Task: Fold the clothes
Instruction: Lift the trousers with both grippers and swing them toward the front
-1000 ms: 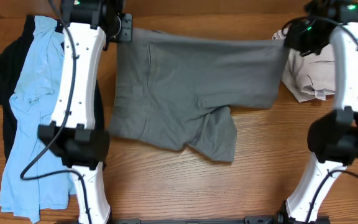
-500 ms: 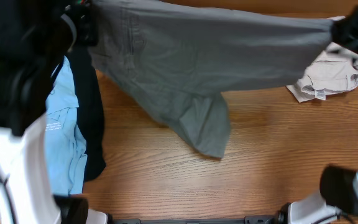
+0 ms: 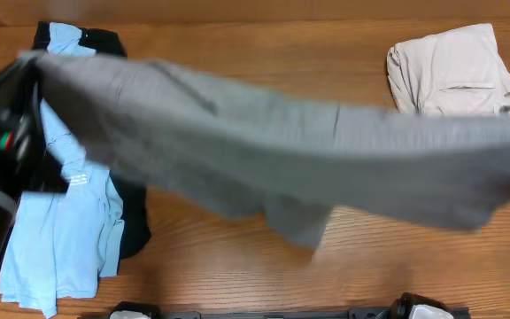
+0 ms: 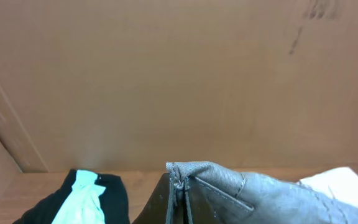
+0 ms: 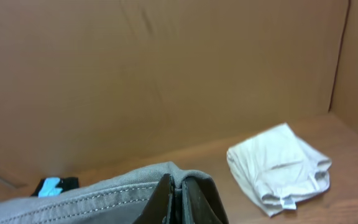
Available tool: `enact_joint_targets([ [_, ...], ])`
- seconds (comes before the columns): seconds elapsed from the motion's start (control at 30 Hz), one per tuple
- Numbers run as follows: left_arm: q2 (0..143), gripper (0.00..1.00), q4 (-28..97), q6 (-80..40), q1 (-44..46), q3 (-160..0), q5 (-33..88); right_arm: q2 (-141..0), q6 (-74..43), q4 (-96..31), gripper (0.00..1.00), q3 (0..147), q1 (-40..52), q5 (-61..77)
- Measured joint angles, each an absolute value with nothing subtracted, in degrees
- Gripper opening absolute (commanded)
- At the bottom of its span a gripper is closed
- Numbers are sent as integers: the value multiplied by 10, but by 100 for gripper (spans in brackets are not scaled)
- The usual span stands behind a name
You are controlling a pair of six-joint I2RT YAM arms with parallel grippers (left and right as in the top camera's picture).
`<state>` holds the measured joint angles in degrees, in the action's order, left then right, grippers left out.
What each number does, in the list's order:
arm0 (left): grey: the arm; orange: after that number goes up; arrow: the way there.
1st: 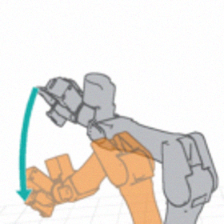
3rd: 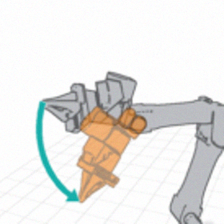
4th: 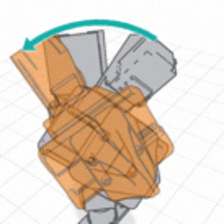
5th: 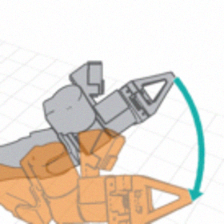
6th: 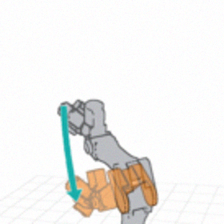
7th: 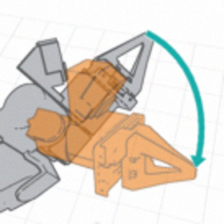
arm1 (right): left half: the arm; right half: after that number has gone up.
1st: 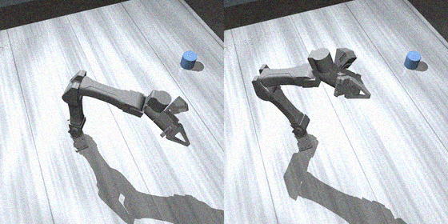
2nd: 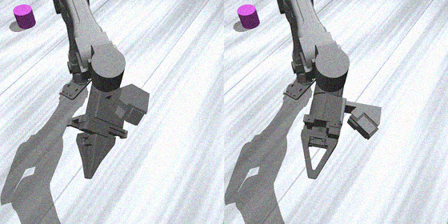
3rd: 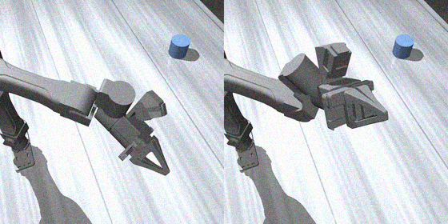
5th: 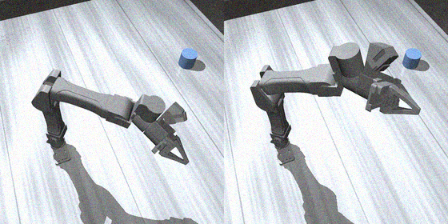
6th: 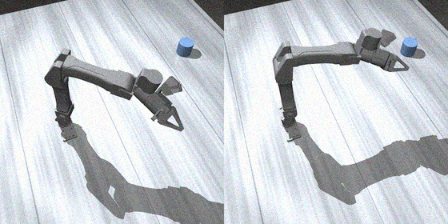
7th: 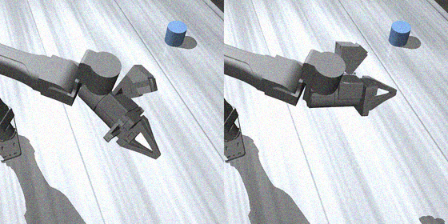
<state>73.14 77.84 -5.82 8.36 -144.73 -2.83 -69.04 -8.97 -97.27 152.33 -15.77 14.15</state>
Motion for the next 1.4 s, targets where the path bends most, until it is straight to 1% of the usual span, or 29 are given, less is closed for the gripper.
enact_joint_targets([
  [0.17,716,4,802,-63,84,-1454,-26,-672,-89,-973,4,1526,-158,136],
  [0.33,772,4,826,-78,84,-1442,-32,-729,-86,-973,4,1494,-158,153],
  [0.37,775,4,826,-79,84,-1442,-33,-754,-83,-973,4,1483,-158,158],
  [0.5,887,4,828,-95,84,-1435,-50,-847,-72,-973,4,1451,-157,175],
  [0.7,1072,4,797,-107,85,-1421,-67,-1058,-52,-941,4,1422,-128,189],
  [1.03,1307,4,623,-108,85,-1421,-121,-1353,-58,-746,4,1419,-61,175],
  [1.07,1320,5,610,-109,85,-1421,-122,-1369,-61,-727,4,1418,-57,175],
  [1.1,1344,9,585,-108,85,-1421,-123,-1388,-64,-698,4,1418,-52,174],
  [1.13,1359,13,573,-109,85,-1421,-123,-1402,-66,-680,15,1418,-47,173],
  [1.2,1390,27,546,-111,85,-1421,-125,-1422,-72,-643,26,1417,-39,171],
  [1.23,1404,42,533,-111,85,-1421,-126,-1429,-75,-619,63,1416,-33,171],
  [1.27,1411,61,524,-112,85,-1421,-127,-1431,-78,-599,83,1416,-27,170],
  [1.3,1420,80,511,-113,84,-1420,-127,-1431,-77,-588,89,1416,-23,170],
  [1.33,1424,100,499,-113,83,-1420,-127,-1431,-77,-577,98,1416,-18,170],
  [1.4,1425,100,484,-115,81,-1420,-128,-1431,-77,-570,100,1423,-10,170],
])
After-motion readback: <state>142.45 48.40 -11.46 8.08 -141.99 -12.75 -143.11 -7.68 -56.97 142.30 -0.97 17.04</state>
